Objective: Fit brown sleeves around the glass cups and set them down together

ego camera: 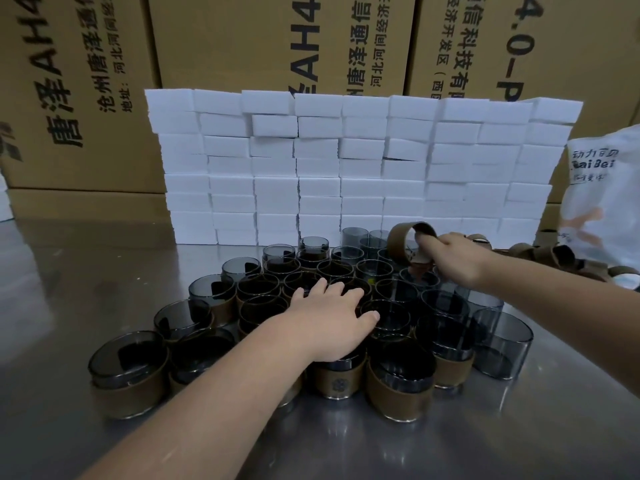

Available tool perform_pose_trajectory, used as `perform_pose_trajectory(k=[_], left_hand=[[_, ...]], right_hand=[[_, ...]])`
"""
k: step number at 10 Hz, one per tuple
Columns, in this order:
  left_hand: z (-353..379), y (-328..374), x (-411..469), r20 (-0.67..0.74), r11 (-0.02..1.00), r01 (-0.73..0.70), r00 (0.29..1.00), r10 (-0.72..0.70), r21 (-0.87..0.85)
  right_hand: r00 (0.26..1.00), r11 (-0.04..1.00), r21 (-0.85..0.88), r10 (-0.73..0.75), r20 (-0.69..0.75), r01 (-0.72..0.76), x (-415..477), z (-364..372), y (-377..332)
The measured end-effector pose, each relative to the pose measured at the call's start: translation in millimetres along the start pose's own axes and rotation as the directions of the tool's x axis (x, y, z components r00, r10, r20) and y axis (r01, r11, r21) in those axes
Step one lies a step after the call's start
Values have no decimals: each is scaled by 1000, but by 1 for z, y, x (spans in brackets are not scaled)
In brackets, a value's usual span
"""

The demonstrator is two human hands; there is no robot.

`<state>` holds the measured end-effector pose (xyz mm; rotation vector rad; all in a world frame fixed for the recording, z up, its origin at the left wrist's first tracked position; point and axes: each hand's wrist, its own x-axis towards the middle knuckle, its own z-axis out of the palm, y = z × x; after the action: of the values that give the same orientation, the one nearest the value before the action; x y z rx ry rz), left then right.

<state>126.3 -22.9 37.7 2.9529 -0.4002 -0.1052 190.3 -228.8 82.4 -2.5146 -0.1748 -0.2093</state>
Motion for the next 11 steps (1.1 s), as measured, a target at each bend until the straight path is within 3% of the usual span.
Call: perform_pose_trajectory(k=[1, 4, 5, 7, 8, 9, 10, 11], left_hand=[[0, 0, 0, 1, 1000, -3, 1000, 3, -2], [0, 0, 1, -6, 1000, -2, 1000, 2, 5], [1, 0, 1, -4, 1000, 2, 1000, -2, 7], [-1, 2, -1, -3, 1000, -7, 1000, 7, -2], [-2, 2, -2, 1, 1000, -6, 1000, 6, -7], [-3, 2, -3, -4, 999, -1, 1000, 1, -35], [-7, 2, -4, -65, 991, -17, 998, 8, -131], [-21, 7, -7, -301, 943, -149, 952, 57, -296]], right_hand=[[995, 997, -78, 33, 98, -26, 4, 11, 0], [985, 964, -263, 1, 170, 44, 7, 21, -5], [988, 956, -292, 5, 153, 40, 6, 23, -12], [990, 904, -426, -88, -109, 33, 14, 19, -8], [928, 941, -338, -126, -352, 0, 13, 10, -11], [822, 995, 99, 41, -568, 19, 3, -5, -29], [835, 858, 511, 247, -491, 46, -12, -7, -48], [871, 564, 825, 392, -295, 26, -37, 5, -63]])
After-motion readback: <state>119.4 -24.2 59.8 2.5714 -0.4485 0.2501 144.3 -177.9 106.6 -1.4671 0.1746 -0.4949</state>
